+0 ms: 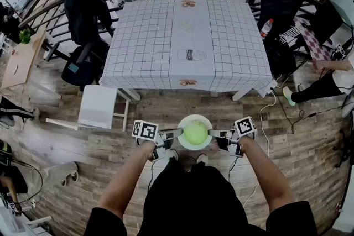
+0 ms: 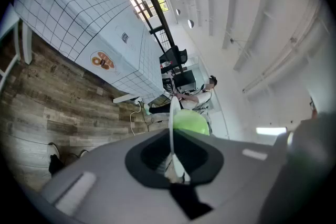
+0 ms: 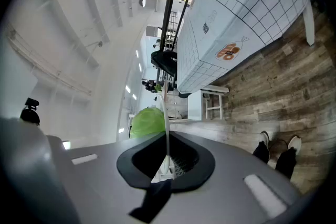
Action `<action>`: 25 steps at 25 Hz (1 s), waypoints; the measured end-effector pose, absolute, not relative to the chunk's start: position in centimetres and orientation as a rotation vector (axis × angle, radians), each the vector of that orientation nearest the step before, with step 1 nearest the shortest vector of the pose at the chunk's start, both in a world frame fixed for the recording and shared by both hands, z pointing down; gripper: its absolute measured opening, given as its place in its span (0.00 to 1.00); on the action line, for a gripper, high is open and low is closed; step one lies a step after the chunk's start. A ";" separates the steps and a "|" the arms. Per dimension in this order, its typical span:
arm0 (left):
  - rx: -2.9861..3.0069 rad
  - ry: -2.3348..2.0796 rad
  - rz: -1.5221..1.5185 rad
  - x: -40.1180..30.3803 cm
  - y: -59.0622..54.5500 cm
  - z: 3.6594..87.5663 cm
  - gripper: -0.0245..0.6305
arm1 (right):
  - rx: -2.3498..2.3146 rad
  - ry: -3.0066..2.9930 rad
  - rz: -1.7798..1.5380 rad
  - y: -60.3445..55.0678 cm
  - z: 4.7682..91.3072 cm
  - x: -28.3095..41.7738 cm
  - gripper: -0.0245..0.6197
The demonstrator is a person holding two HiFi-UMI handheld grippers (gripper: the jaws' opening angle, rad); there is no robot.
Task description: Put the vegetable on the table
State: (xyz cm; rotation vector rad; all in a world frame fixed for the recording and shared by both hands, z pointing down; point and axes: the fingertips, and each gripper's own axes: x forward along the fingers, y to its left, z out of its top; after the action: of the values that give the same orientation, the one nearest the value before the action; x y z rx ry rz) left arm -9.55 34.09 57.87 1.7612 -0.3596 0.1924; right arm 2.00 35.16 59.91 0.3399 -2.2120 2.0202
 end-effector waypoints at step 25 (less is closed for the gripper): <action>1.761 -0.373 0.184 -7.5 34.8 57.7 0.06 | 0.337 -2.217 1.990 35.9 59.9 4.1 0.05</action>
State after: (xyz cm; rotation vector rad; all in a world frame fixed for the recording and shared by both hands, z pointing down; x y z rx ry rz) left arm -7.53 34.82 57.75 1.7613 -0.3725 0.1841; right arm 4.07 35.86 59.87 0.3370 -2.2173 1.9902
